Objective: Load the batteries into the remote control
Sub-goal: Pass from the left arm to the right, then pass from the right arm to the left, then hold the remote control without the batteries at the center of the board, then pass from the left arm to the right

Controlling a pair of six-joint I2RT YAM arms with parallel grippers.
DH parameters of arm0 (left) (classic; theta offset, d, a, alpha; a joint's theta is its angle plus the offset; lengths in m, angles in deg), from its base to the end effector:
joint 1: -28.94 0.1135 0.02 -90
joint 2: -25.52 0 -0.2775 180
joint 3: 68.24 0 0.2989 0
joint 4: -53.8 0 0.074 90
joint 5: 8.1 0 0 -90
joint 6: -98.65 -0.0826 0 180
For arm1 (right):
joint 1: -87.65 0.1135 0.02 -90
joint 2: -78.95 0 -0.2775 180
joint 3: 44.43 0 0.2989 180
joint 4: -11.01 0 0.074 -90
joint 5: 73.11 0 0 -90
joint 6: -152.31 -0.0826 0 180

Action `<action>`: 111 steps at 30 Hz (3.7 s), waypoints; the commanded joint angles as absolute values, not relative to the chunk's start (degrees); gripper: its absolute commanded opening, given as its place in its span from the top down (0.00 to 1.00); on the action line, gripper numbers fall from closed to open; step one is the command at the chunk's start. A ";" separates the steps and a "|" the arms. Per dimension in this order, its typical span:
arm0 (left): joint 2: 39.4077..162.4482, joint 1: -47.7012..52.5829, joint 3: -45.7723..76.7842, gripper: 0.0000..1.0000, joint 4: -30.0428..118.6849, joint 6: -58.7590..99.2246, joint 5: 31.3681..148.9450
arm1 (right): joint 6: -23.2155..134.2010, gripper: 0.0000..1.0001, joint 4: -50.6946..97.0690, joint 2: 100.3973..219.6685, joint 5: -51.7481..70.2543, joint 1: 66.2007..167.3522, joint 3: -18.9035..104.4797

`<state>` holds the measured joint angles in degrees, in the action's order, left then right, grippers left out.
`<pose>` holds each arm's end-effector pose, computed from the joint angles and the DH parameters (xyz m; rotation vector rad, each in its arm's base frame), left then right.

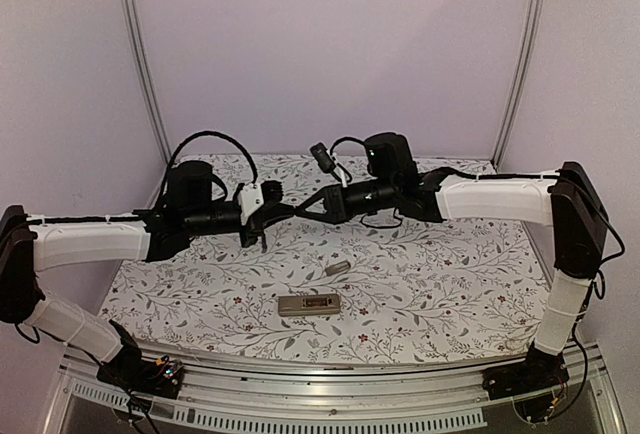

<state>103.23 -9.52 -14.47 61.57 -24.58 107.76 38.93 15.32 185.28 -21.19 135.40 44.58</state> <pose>0.2725 -0.2624 0.2220 1.3232 1.2943 -0.4808 0.3069 0.4137 0.2396 -0.9252 1.9505 1.4204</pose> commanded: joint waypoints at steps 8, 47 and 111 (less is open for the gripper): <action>103.75 -9.94 -15.41 0.41 59.86 -23.33 104.15 | 39.55 1.00 14.49 184.60 -21.45 134.88 42.94; 116.54 -17.74 -1.60 1.00 14.13 -27.16 97.08 | 79.45 0.12 4.20 166.68 -10.35 138.10 8.65; 128.30 -24.95 4.26 1.00 15.10 -28.75 91.26 | 91.63 0.54 -12.77 189.52 -11.70 140.91 8.39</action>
